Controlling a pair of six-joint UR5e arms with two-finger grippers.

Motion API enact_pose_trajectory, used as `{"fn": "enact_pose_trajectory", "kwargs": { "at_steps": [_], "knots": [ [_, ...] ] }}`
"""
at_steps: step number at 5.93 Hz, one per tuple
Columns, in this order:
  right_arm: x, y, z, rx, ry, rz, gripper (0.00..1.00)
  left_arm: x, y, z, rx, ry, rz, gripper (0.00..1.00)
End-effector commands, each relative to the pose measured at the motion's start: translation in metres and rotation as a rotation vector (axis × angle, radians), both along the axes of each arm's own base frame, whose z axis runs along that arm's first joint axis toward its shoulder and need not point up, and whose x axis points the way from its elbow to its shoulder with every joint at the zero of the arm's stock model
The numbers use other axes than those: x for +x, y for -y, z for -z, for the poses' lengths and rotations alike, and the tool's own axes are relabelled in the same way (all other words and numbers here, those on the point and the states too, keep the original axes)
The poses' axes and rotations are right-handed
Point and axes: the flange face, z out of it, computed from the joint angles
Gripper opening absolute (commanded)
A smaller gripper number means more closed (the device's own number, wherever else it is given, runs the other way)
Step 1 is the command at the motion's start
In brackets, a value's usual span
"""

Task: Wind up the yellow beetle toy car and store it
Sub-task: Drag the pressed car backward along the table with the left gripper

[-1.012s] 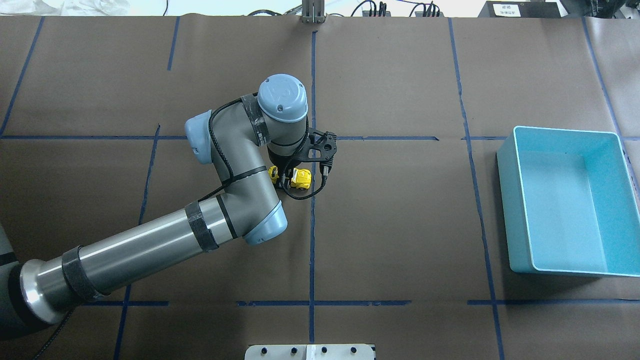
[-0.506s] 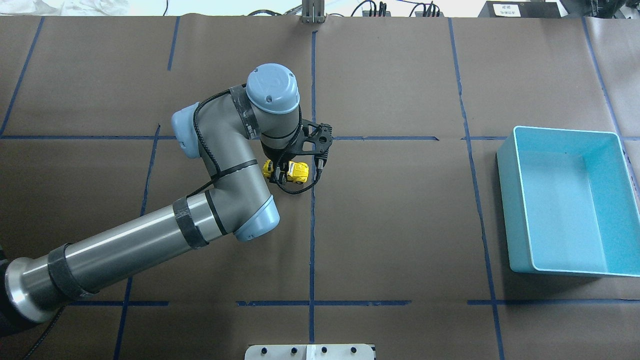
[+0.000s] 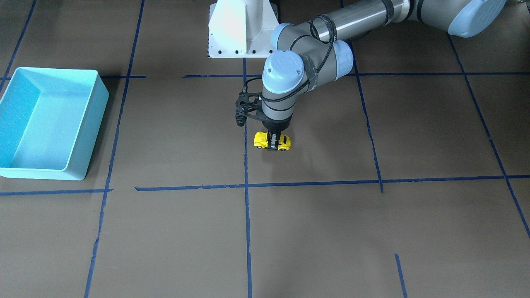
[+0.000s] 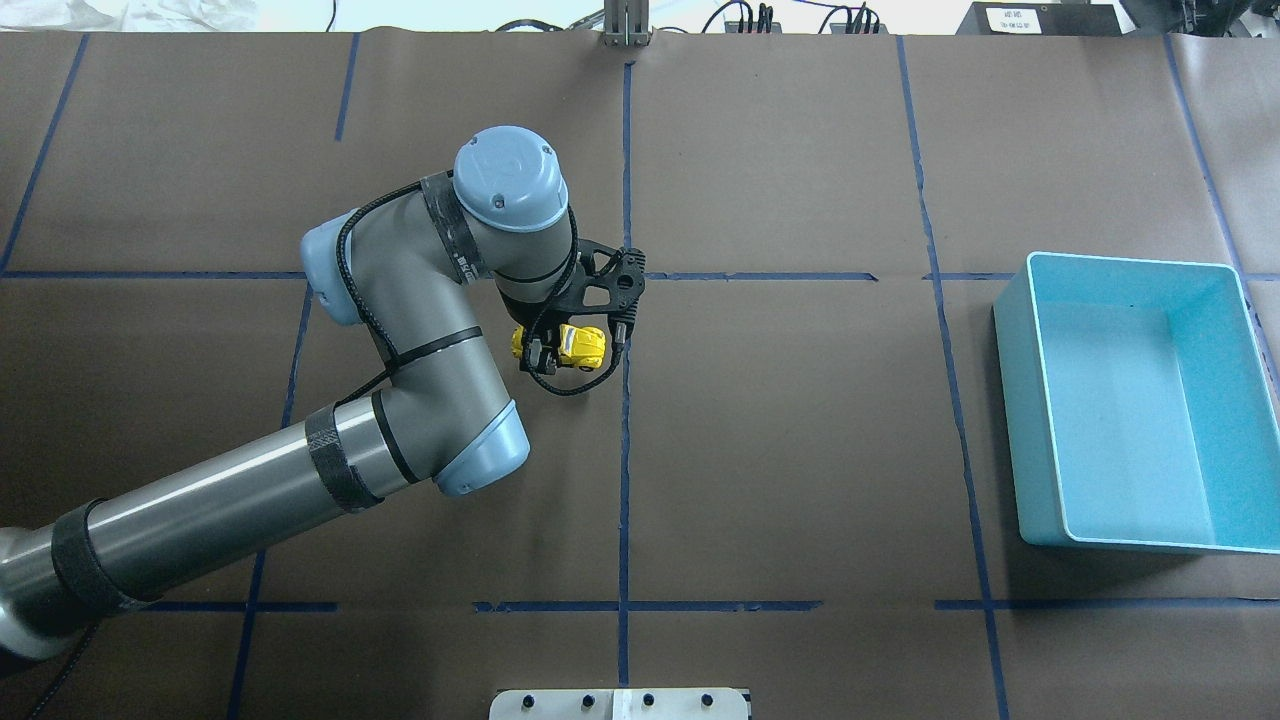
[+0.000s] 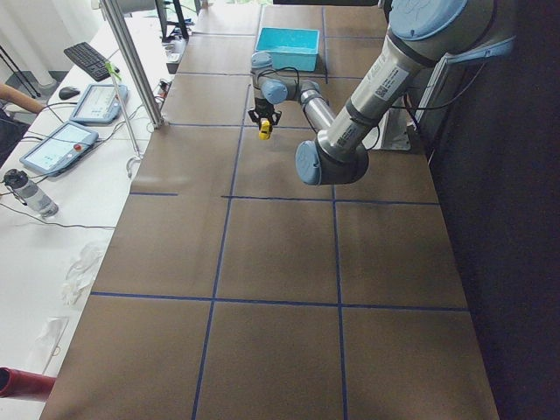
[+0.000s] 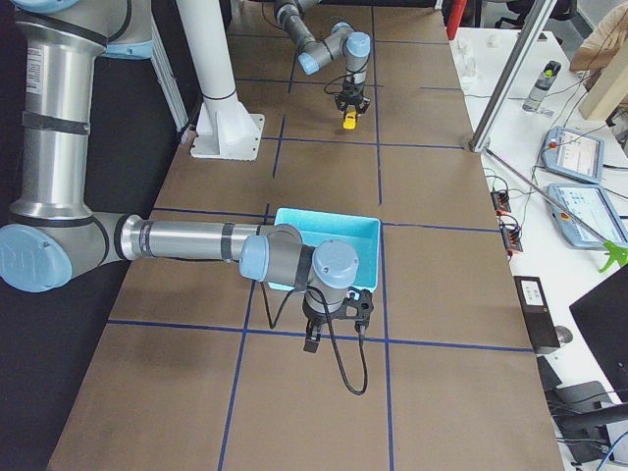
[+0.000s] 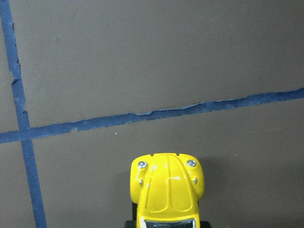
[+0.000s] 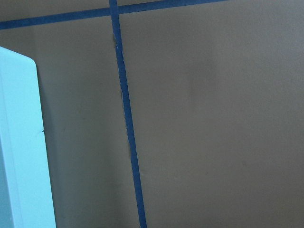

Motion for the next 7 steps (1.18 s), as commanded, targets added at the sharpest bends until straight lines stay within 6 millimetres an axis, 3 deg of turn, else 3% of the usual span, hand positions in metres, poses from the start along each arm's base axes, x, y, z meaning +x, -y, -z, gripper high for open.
{"fn": "enact_pose_trajectory", "kwargs": {
  "at_steps": [1,2,3,7],
  "knots": [
    [0.000,0.000,0.000,0.000,-0.002,0.000,1.00,0.006,-0.007,0.004,0.011,-0.046,0.005,0.00],
    [0.000,0.000,-0.001,-0.002,0.000,0.000,1.00,0.015,-0.023,-0.020,-0.001,-0.131,0.037,0.00],
    [0.000,0.000,0.000,0.000,0.000,0.000,1.00,0.020,-0.027,-0.027,-0.017,-0.174,0.060,0.00],
    [0.000,0.000,0.000,-0.002,0.000,0.000,1.00,0.026,-0.027,-0.033,-0.010,-0.185,0.052,0.00]
  ]
}}
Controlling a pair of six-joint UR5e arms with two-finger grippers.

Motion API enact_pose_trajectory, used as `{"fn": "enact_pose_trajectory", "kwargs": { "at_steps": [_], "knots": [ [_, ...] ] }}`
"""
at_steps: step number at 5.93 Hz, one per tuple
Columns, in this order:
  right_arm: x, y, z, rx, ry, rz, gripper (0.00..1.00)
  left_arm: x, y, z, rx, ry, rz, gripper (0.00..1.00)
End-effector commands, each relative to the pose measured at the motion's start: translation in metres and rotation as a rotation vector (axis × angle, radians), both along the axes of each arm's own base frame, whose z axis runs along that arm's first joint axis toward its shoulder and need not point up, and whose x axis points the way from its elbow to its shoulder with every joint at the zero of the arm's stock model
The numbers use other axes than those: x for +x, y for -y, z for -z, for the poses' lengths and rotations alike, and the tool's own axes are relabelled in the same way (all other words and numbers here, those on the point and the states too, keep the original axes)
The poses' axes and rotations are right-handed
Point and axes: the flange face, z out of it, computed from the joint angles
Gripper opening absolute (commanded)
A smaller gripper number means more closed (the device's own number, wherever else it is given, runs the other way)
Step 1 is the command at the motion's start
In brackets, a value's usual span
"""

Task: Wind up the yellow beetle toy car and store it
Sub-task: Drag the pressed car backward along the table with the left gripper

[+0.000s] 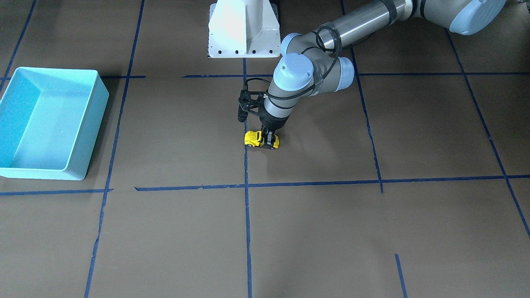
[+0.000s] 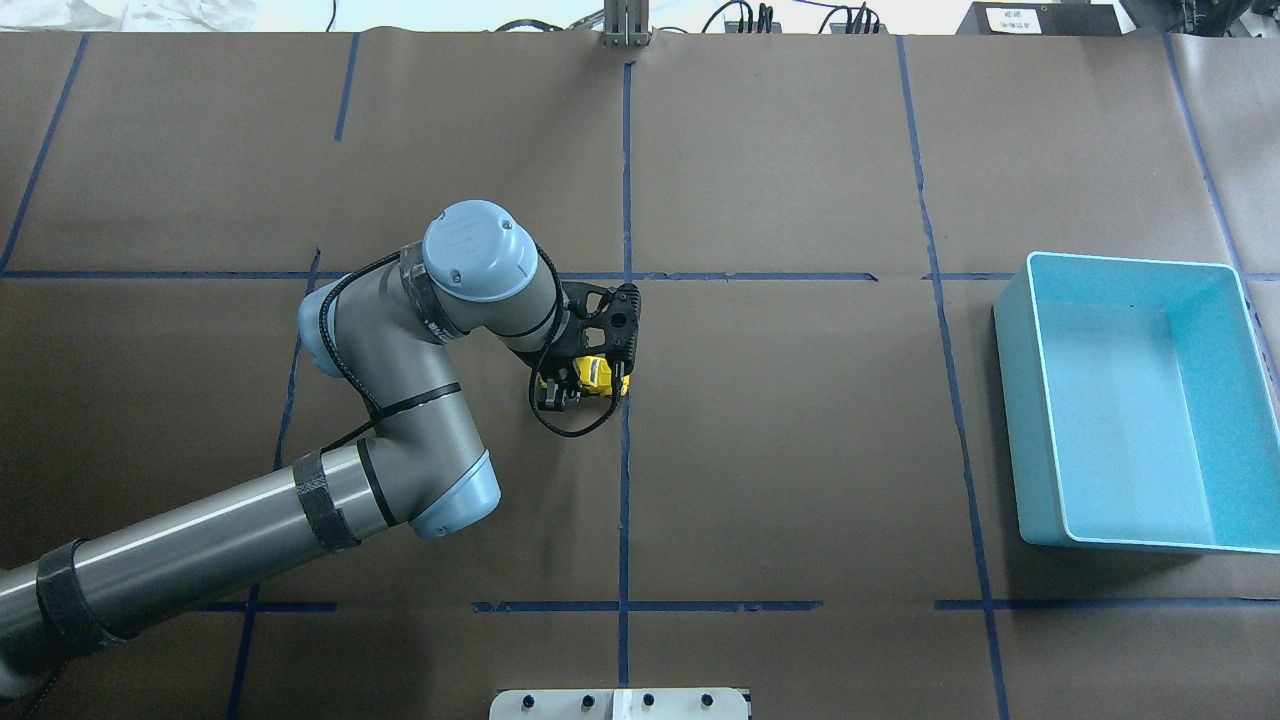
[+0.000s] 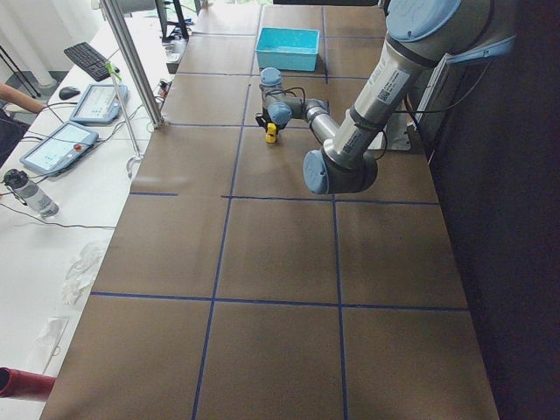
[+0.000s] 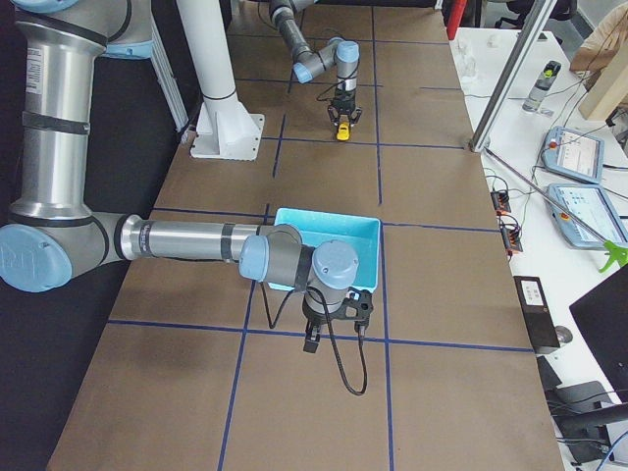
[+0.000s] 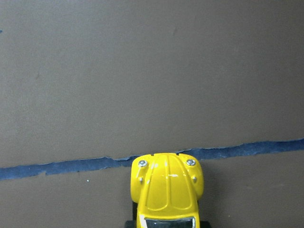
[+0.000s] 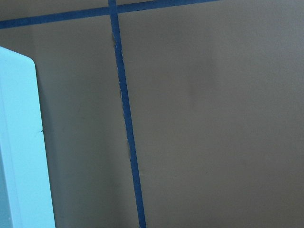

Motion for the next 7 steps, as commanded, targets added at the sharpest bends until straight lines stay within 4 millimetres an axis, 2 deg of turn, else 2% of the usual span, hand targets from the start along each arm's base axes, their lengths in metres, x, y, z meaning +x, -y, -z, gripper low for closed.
{"fn": "enact_pose_trajectory", "kwargs": {
  "at_steps": [1,3,4,7],
  "knots": [
    [0.000,0.000,0.000,0.001,0.001,0.000,1.00,-0.001,0.001,0.001,0.005,-0.002,-0.001,0.00],
    [0.000,0.000,0.000,0.000,0.001,0.000,1.00,-0.010,0.012,-0.002,0.009,0.000,0.010,0.00],
    [0.000,0.001,0.001,0.003,0.001,0.000,1.00,-0.022,0.022,-0.012,0.010,0.000,-0.014,0.00],
    [0.000,0.001,0.001,0.003,0.001,0.000,1.00,-0.041,0.026,-0.054,-0.017,-0.013,-0.036,0.00]
  ]
}}
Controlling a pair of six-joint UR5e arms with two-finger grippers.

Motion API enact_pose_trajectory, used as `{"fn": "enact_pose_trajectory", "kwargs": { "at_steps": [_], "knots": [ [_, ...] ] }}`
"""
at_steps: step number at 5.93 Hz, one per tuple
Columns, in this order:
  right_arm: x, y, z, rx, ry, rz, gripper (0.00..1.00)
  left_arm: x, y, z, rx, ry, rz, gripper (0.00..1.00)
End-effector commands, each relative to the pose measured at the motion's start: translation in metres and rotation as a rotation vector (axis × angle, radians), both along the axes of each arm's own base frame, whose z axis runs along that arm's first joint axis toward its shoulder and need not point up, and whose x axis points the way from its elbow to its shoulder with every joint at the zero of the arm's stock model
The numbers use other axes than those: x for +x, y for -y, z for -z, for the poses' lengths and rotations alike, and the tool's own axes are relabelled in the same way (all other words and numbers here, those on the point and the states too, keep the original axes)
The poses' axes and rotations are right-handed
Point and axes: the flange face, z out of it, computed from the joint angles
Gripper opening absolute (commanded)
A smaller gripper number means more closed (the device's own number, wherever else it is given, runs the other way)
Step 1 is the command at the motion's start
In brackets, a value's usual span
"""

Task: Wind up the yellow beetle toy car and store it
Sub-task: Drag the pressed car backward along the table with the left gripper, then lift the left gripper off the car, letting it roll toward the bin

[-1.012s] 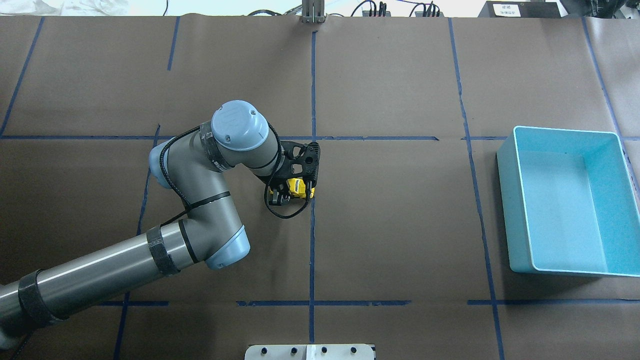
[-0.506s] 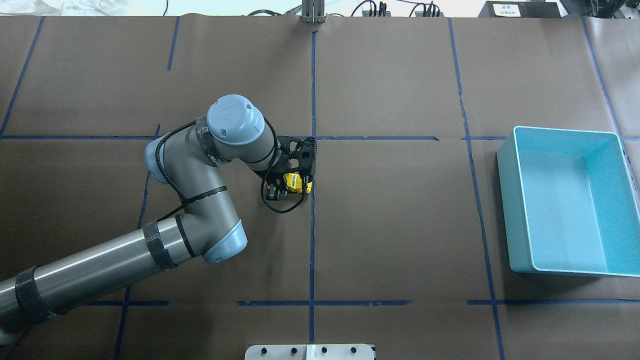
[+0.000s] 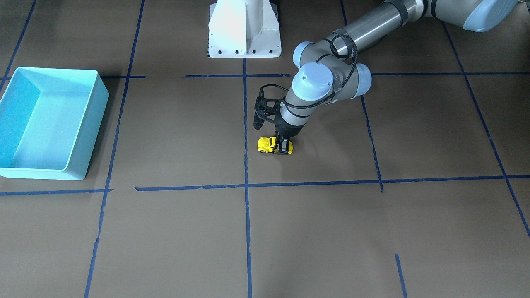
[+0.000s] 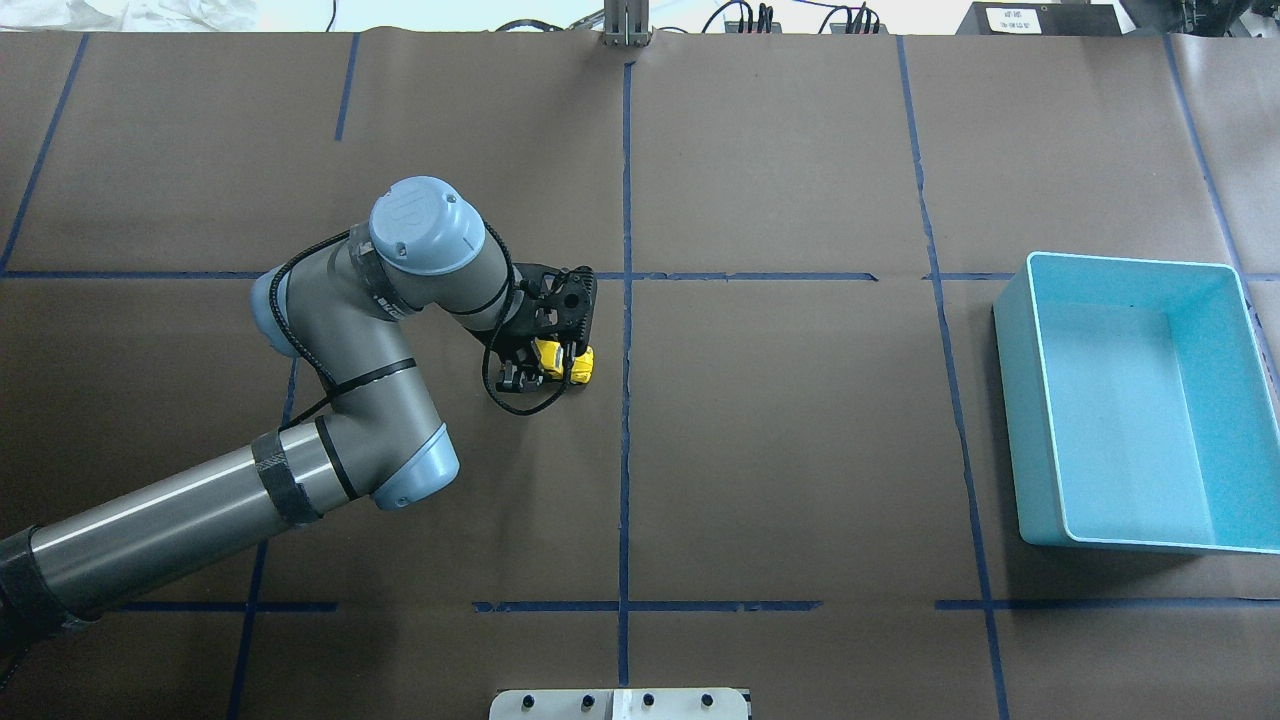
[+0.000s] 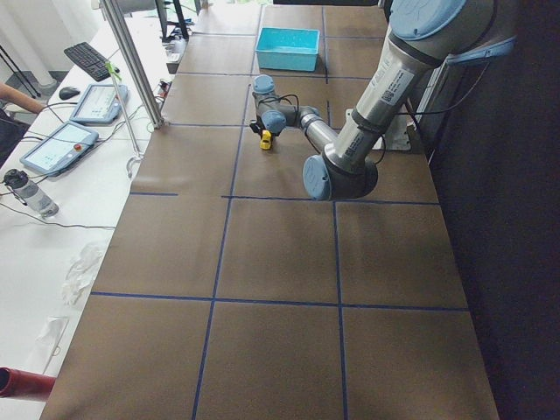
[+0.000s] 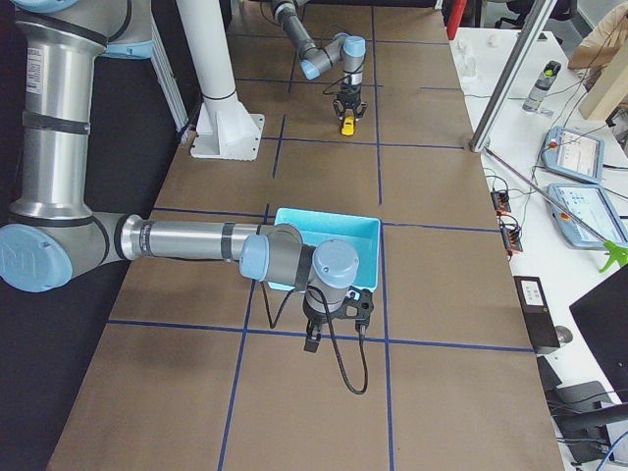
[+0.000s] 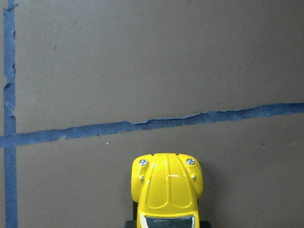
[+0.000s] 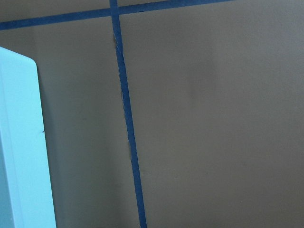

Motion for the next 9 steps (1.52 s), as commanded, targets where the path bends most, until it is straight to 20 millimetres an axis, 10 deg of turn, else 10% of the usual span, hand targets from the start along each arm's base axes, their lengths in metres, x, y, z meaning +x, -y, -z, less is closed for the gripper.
{"fn": "enact_pose_trajectory", "kwargs": {
  "at_steps": [1,3,4,9],
  "knots": [
    [0.000,0.000,0.000,0.000,0.000,0.000,1.00,-0.026,0.016,-0.024,-0.016,-0.011,-0.031,0.00],
    [0.000,-0.001,-0.001,-0.001,0.000,0.000,1.00,-0.059,0.025,-0.065,-0.045,-0.022,-0.062,0.02],
    [0.000,-0.001,-0.001,-0.001,0.000,0.000,1.00,-0.063,0.019,-0.069,-0.063,-0.027,-0.067,0.99],
    [0.000,0.000,0.000,0.000,0.000,0.000,1.00,-0.075,0.023,-0.062,-0.049,-0.041,-0.046,1.00]
  ]
}}
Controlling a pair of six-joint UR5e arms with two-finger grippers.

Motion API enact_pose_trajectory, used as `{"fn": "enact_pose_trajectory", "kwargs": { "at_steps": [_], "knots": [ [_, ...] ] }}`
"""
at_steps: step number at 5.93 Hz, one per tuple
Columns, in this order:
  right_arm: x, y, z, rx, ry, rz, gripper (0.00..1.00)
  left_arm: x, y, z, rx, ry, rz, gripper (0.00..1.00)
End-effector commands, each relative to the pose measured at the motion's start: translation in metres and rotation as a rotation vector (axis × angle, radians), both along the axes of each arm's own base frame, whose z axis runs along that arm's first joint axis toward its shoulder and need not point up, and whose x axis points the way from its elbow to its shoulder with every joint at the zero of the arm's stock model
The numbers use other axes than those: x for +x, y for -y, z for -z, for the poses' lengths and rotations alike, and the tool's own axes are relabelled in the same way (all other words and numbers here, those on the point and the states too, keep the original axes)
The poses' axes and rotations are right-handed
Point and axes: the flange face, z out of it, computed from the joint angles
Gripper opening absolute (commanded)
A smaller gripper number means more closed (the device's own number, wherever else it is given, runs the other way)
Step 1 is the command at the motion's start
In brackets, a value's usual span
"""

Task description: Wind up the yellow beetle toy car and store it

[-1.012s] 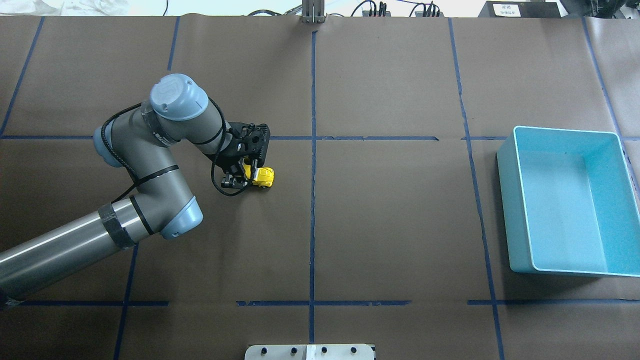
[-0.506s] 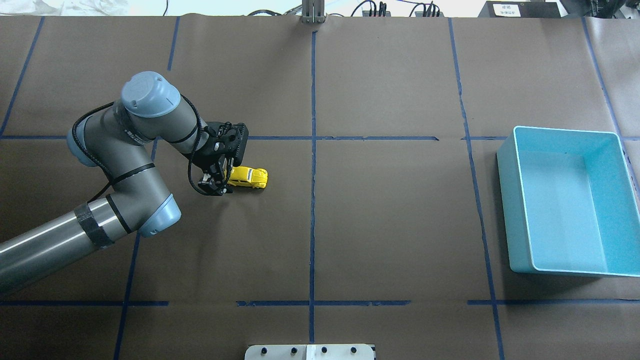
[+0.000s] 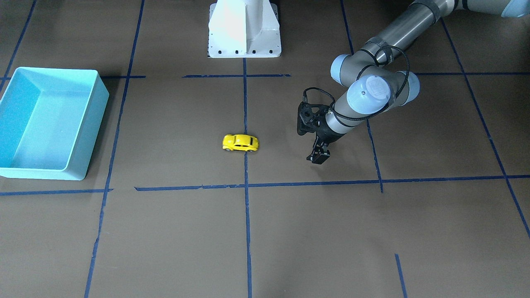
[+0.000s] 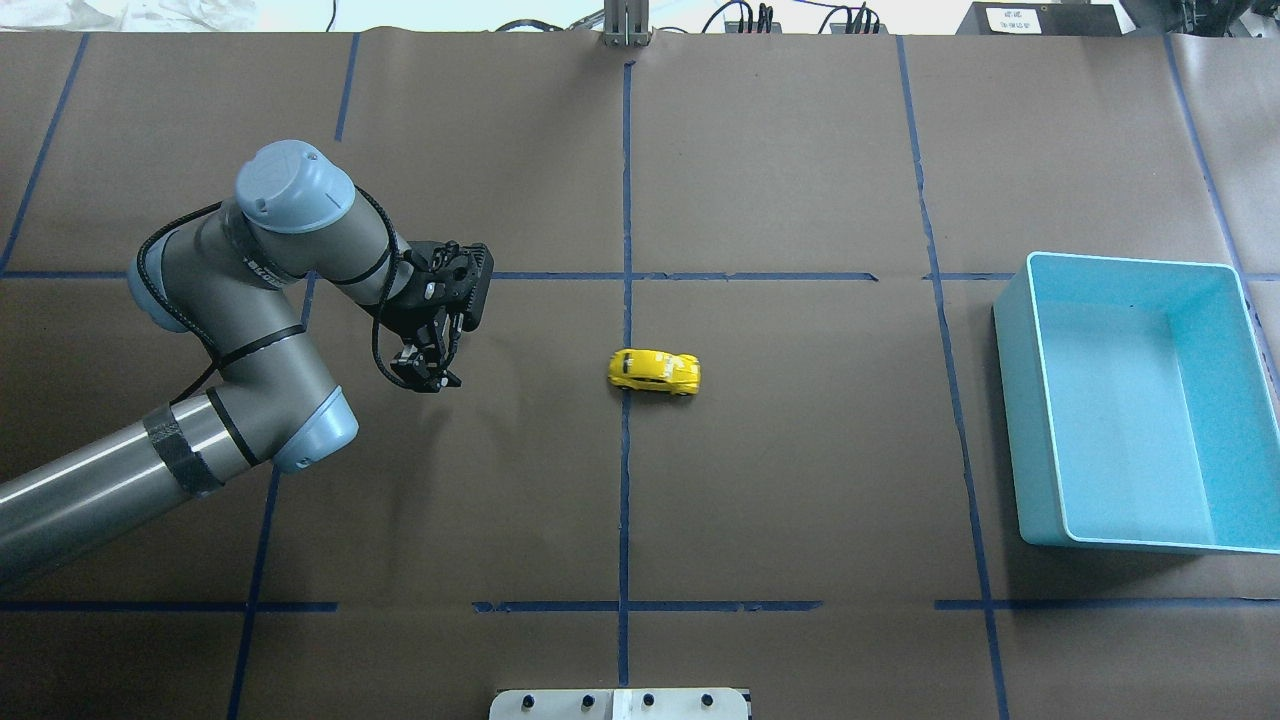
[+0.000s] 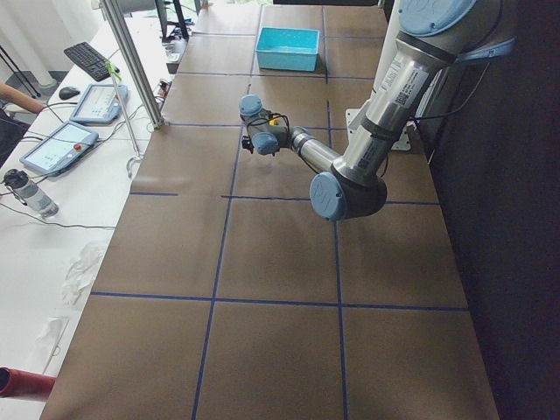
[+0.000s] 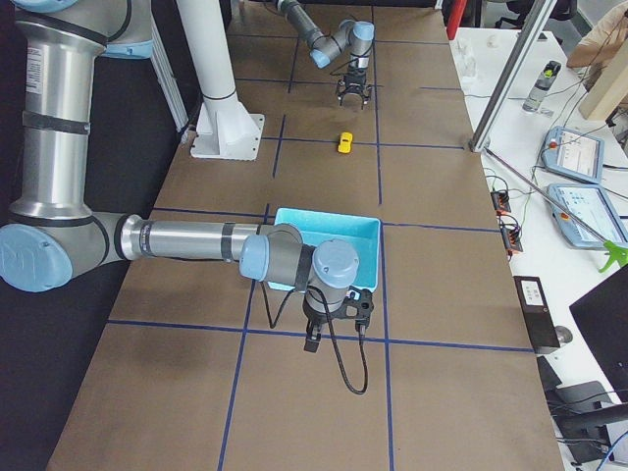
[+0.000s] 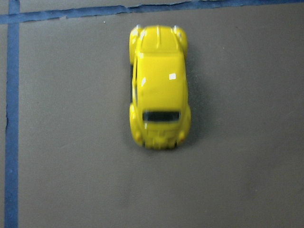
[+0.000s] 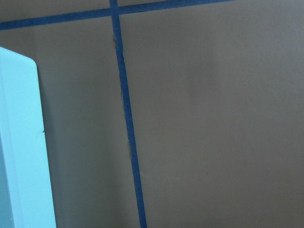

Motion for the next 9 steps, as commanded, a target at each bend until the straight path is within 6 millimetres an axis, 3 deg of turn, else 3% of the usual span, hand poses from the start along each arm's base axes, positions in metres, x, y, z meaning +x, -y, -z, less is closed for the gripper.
{"fn": "enact_pose_trajectory", "kwargs": {
  "at_steps": [1,3,4,5,6,7,8,9],
  "knots": [
    [0.000,0.000,0.000,0.000,0.000,0.000,1.00,-0.029,0.020,0.008,-0.012,0.008,0.048,1.00],
    [0.000,0.004,0.005,0.015,0.001,0.004,1.00,-0.083,0.028,0.036,-0.164,0.172,0.132,1.00],
    [0.000,0.006,0.007,0.016,0.002,0.001,1.00,-0.120,0.048,0.024,-0.189,0.200,0.193,1.00],
    [-0.001,0.006,0.009,0.023,0.010,0.003,1.00,-0.156,0.060,0.000,-0.234,0.235,0.244,1.00],
    [-0.005,0.011,0.019,0.042,0.066,-0.002,1.00,-0.180,0.068,-0.007,-0.308,0.296,0.278,1.00],
    [-0.016,0.022,0.054,0.140,0.143,0.010,1.00,-0.207,0.077,-0.013,-0.393,0.357,0.321,1.00],
    [-0.039,0.035,0.086,0.207,0.146,0.067,1.00,-0.256,0.097,-0.022,-0.433,0.358,0.401,1.00],
    [-0.077,0.048,0.129,0.291,0.150,0.154,1.00,-0.299,0.113,-0.034,-0.504,0.361,0.480,1.00]
  ]
}}
